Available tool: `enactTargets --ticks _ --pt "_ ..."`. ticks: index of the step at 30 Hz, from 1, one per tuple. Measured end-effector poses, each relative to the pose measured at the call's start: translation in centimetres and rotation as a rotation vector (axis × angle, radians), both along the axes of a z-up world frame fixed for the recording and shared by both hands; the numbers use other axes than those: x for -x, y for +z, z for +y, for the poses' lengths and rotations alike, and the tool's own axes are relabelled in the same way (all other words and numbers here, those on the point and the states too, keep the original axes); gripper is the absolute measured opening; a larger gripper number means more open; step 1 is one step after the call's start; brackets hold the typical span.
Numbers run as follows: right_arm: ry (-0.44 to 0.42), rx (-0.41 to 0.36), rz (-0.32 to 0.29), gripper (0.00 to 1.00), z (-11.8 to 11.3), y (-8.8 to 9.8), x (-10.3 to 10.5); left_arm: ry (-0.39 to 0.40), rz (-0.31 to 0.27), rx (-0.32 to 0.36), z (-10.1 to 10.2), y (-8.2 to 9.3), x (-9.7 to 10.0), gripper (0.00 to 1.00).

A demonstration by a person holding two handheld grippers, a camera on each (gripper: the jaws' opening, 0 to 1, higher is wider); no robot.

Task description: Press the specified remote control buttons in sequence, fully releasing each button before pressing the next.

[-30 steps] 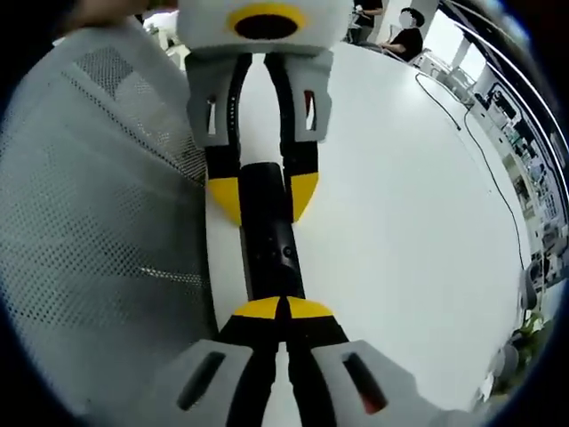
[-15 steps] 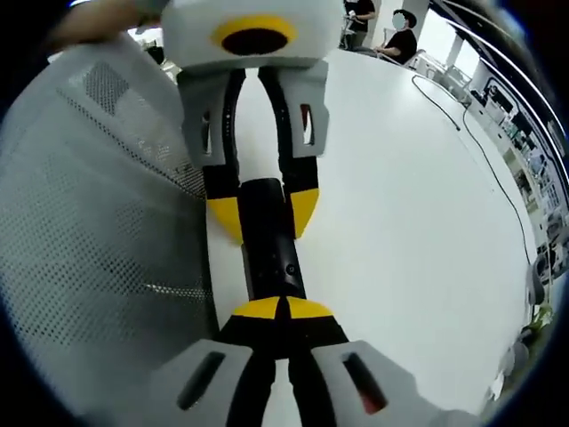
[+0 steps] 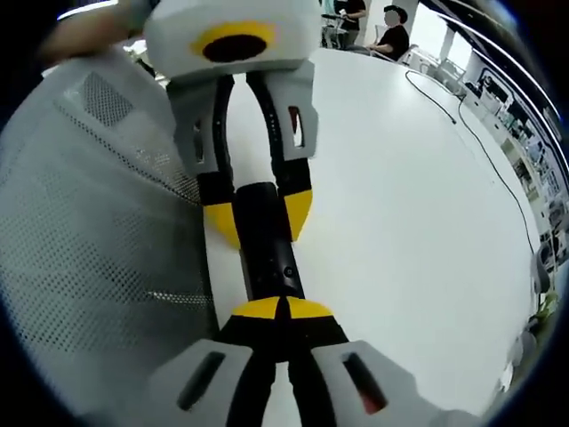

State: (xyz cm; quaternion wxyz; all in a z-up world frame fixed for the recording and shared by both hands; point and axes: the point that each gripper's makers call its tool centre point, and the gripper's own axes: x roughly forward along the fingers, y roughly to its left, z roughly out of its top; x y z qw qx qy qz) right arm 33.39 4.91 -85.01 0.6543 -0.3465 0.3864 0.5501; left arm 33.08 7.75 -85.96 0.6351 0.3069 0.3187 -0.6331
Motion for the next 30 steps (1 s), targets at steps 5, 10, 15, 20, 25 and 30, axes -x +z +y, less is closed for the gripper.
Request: enactTargets --ticks 5,10,15,20,25,30 --pt "0.007 -0.005 -0.011 0.00 0.3 0.0 -0.2 -0.002 0.000 -0.002 0.0 0.0 0.0 0.26" --pt "0.017 -0.002 -0.024 0.00 0.3 -0.1 -0.2 -0.002 0.000 -0.003 0.0 0.0 0.0 0.26" --pt "0.029 -0.003 -0.038 0.00 0.3 -0.1 -0.2 -0.002 0.001 -0.003 0.0 0.0 0.0 0.26" --pt "0.082 -0.022 -0.019 0.00 1.3 0.2 0.8 0.011 0.008 -0.001 0.0 0.0 0.0 0.25" --pt "0.172 0.025 -0.067 0.00 1.4 -0.2 1.4 0.007 0.008 -0.003 0.0 0.0 0.0 0.25" --pt "0.299 0.076 -0.171 0.00 1.5 -0.2 1.5 0.004 0.005 -0.004 0.0 0.0 0.0 0.25"
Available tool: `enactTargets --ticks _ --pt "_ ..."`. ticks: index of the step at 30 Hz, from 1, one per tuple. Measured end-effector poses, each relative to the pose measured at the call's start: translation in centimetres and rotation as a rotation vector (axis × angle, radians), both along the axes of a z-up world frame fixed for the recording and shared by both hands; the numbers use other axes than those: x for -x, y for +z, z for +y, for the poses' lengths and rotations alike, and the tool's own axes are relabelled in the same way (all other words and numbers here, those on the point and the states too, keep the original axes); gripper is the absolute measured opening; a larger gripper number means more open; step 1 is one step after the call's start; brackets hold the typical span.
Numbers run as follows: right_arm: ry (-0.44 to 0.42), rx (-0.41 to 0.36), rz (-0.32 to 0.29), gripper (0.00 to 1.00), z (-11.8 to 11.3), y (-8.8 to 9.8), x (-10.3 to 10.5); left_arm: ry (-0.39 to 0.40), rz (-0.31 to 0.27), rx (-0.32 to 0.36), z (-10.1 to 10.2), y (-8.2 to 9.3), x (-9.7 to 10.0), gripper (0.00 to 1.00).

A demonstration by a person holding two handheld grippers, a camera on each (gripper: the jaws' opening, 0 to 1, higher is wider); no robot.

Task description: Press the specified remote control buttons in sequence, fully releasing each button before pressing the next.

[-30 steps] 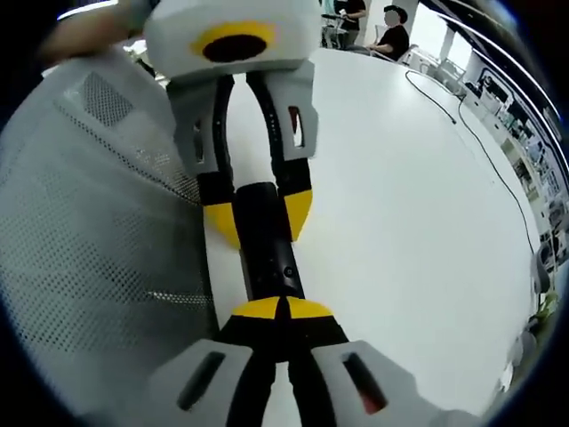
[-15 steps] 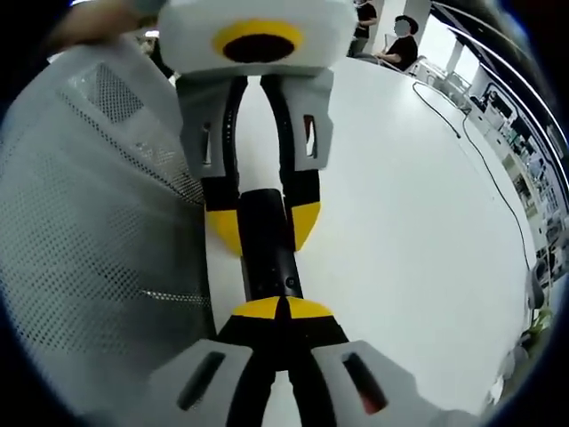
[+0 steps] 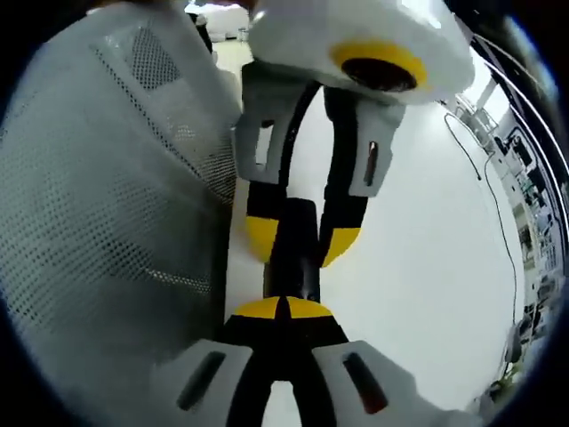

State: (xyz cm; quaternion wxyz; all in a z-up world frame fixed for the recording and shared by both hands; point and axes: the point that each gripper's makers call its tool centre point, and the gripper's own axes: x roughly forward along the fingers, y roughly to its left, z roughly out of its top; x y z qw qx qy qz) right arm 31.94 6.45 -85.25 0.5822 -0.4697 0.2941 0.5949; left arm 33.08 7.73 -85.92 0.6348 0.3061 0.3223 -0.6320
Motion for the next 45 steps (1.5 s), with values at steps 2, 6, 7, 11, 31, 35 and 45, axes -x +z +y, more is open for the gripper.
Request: enactTargets --ticks 2,6,7,11,31,35,45 --pt "0.058 0.034 -0.049 0.00 0.1 0.0 0.1 0.000 0.000 0.000 0.0 0.0 0.0 0.25" --pt "0.183 0.081 -0.141 0.00 0.2 -0.2 0.2 -0.003 -0.001 -0.001 0.0 0.0 0.0 0.25" --pt "0.212 0.087 -0.157 0.00 0.2 -0.2 0.2 -0.004 -0.001 -0.001 0.0 0.0 0.0 0.25" --pt "0.278 0.119 -0.205 0.00 0.2 -0.2 0.2 -0.006 -0.003 -0.004 0.0 0.0 0.0 0.25" --pt "-0.235 -0.153 0.134 0.00 0.3 1.0 -1.7 -0.009 -0.006 -0.003 0.0 0.0 0.0 0.25" --pt "-0.194 -0.109 0.114 0.00 0.1 0.4 -1.4 -0.008 -0.005 -0.003 0.1 0.0 0.0 0.25" --pt "-0.206 -0.082 0.109 0.00 0.3 0.2 -1.5 -0.008 -0.004 0.000 0.1 0.0 0.0 0.25"
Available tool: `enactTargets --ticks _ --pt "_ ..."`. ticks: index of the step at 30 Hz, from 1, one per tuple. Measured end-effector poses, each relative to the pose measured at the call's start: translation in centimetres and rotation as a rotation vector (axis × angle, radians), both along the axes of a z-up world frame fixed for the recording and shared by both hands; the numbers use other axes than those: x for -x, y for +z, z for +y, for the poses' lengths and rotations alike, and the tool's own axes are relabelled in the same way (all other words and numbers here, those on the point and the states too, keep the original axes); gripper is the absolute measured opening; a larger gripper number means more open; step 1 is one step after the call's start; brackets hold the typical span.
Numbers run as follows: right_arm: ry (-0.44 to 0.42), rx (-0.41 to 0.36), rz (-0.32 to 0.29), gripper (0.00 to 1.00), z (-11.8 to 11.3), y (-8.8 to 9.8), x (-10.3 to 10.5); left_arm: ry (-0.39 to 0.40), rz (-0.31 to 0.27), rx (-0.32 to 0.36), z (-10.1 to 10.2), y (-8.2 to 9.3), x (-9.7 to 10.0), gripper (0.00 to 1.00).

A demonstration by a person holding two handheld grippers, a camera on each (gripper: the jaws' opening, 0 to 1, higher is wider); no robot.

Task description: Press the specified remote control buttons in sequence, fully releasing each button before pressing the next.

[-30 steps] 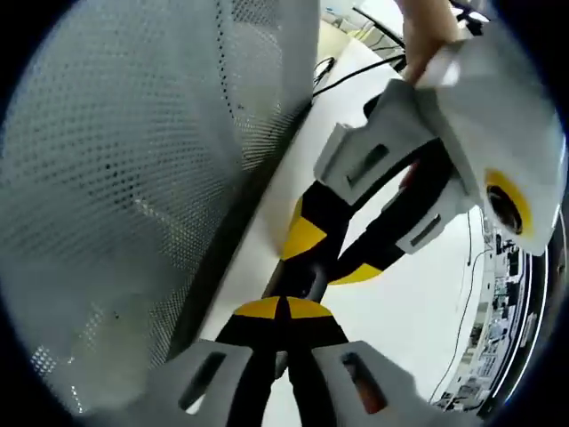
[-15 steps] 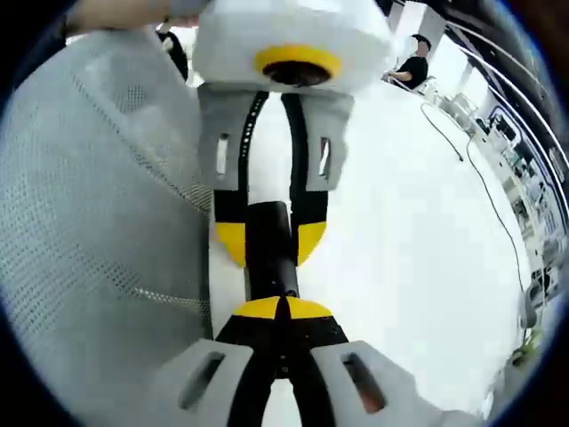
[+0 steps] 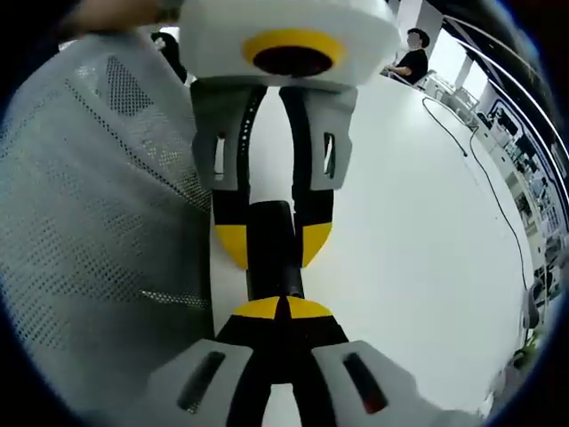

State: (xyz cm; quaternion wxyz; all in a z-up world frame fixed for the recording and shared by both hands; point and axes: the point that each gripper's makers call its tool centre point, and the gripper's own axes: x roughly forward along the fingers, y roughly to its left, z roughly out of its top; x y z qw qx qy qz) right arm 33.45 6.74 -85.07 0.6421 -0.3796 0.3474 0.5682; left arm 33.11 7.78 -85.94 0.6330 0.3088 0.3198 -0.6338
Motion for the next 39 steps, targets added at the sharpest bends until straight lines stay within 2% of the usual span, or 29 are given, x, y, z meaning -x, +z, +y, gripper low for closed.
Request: enactTargets --ticks 2,7,10,12,22,28,32,35,39 --pt "-0.012 0.001 0.002 0.00 -0.1 0.0 0.0 0.000 0.000 0.000 0.0 0.0 0.0 0.25" --pt "-0.136 -0.064 0.113 0.00 -0.2 0.1 -0.2 0.001 0.000 0.001 0.0 0.0 0.0 0.25" --pt "-0.146 -0.066 0.109 0.00 -0.2 0.1 -0.4 0.001 0.000 0.001 0.0 0.0 0.0 0.25" --pt "-0.150 -0.048 0.076 0.00 -0.3 0.1 -1.0 0.001 -0.001 0.001 0.0 0.0 0.0 0.25" --pt "-0.157 -0.044 0.112 0.00 -0.1 0.0 -1.1 0.006 -0.001 0.008 0.0 0.0 0.0 0.25" --pt "-0.238 -0.027 0.204 0.00 0.0 -0.1 -1.3 0.007 -0.002 0.008 0.0 0.0 0.0 0.25" --pt "-0.307 0.004 0.291 0.00 0.0 -0.3 -1.3 0.007 -0.001 0.010 0.0 0.0 0.0 0.26" --pt "-0.284 0.034 0.289 0.00 0.1 -0.3 -1.3 0.007 -0.002 0.010 0.0 0.0 0.0 0.26" --pt "-0.299 0.053 0.289 0.00 0.0 -0.4 -1.3 0.006 -0.003 0.011 0.0 0.0 0.1 0.26"
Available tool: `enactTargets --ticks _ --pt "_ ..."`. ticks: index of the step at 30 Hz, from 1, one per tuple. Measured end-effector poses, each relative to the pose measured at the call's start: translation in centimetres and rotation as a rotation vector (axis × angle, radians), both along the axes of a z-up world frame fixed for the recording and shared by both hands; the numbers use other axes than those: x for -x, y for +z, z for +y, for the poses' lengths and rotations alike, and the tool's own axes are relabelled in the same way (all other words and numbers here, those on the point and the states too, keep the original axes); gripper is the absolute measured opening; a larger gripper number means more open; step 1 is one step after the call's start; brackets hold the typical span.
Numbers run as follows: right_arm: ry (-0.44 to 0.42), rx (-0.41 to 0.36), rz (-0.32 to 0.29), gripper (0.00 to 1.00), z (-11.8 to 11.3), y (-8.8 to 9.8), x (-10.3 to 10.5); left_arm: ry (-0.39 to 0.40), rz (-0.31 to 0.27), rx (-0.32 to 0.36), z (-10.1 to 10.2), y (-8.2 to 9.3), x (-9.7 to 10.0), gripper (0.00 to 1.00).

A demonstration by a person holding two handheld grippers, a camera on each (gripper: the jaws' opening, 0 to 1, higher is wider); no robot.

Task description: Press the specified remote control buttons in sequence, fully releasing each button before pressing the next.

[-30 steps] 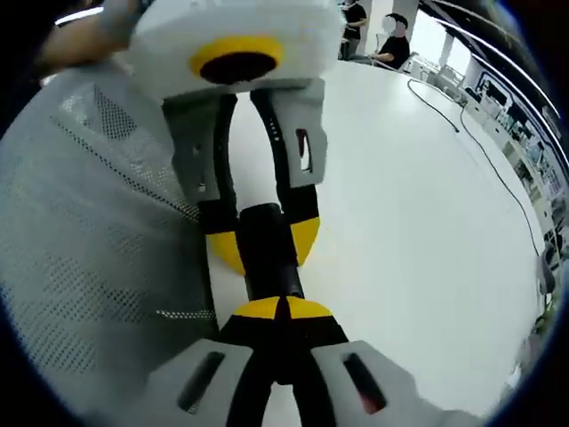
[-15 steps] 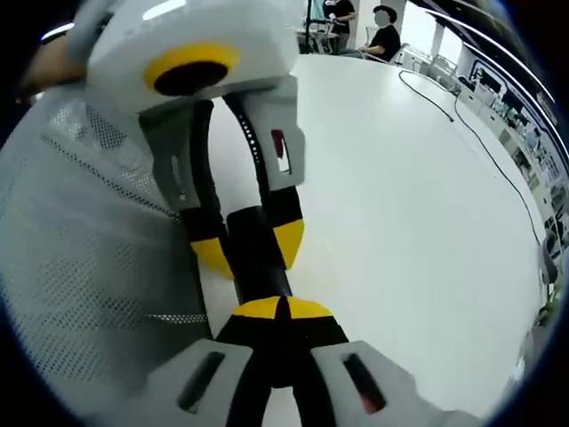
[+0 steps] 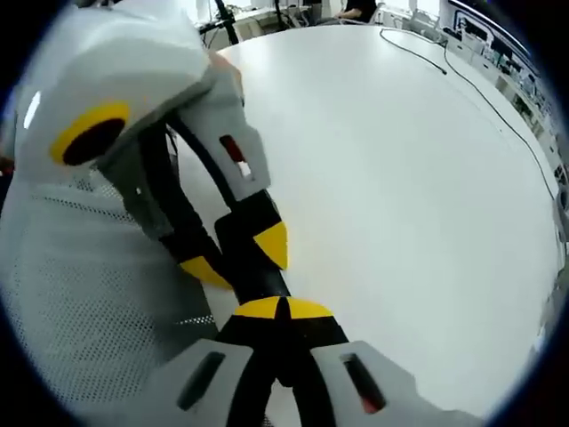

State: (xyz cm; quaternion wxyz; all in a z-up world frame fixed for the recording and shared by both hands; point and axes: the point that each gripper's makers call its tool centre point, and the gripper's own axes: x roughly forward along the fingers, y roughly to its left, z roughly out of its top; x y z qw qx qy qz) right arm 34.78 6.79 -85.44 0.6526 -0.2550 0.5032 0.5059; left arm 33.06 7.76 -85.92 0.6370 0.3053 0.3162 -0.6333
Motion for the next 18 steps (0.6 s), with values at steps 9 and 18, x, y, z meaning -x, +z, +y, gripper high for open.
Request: enactTargets --ticks 9,18 --pt "0.094 -0.029 -0.032 0.00 -0.02 0.08 0.26 0.015 0.003 0.017 0.00 0.04 0.03 0.26" --pt "0.079 -0.070 -0.089 0.00 -0.02 0.21 0.33 0.012 0.004 0.012 0.01 0.04 0.05 0.26"
